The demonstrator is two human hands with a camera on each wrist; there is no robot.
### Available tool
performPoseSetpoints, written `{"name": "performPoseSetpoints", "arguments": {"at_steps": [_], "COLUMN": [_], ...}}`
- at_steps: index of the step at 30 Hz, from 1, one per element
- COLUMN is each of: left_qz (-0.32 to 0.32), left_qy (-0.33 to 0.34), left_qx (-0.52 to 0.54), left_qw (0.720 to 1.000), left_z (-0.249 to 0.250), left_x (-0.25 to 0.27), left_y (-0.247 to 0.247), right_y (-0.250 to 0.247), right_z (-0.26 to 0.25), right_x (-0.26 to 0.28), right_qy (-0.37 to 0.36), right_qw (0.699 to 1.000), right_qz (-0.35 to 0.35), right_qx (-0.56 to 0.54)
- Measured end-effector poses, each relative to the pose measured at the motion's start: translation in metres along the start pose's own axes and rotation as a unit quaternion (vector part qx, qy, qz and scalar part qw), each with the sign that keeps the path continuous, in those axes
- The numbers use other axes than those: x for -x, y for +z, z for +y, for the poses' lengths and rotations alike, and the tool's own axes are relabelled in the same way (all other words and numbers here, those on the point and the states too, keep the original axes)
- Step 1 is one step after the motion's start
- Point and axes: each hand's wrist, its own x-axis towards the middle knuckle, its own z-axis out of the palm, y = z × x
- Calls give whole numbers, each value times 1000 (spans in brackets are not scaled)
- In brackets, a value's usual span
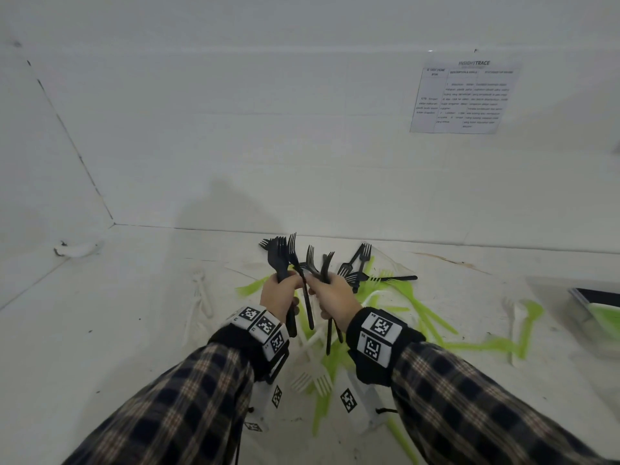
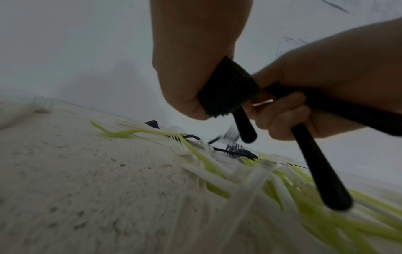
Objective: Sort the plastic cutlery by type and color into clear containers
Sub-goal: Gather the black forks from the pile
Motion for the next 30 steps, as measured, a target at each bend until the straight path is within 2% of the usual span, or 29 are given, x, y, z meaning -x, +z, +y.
{"name": "performPoseSetpoints", "arguments": {"at_steps": [4,9,13,16,19,25,27,30], "left_qz": [-32,-63,-60,-80,-84,-67,-68,-83], "left_qy": [-29,-31,-43,-89,-80,-70,-52,-65], "left_qx": [23,30,36,116,185,164,162,166], "left_qw": [999,997,997,986,976,982,983,981], "left_z": [-3,-12,-21,-23,-27,-35,-36,-39], "left_x": [9,13,16,19,18,23,25,28], "left_y": [3,3,3,8,15,13,13,13], "right_y": [3,1,-5,-5,-3,-13,-16,-19], "right_z": [3,4,1,3,8,12,13,14], "right_x": [7,16,18,23,29,33,33,34], "right_qy": [-3,-5,-4,-9,-22,-38,-48,-61], "right_qw": [1000,999,997,998,999,999,998,995], "right_qz": [0,-12,-20,-6,15,28,31,37], "right_qx": [-25,-43,-71,-54,-24,16,38,63]}}
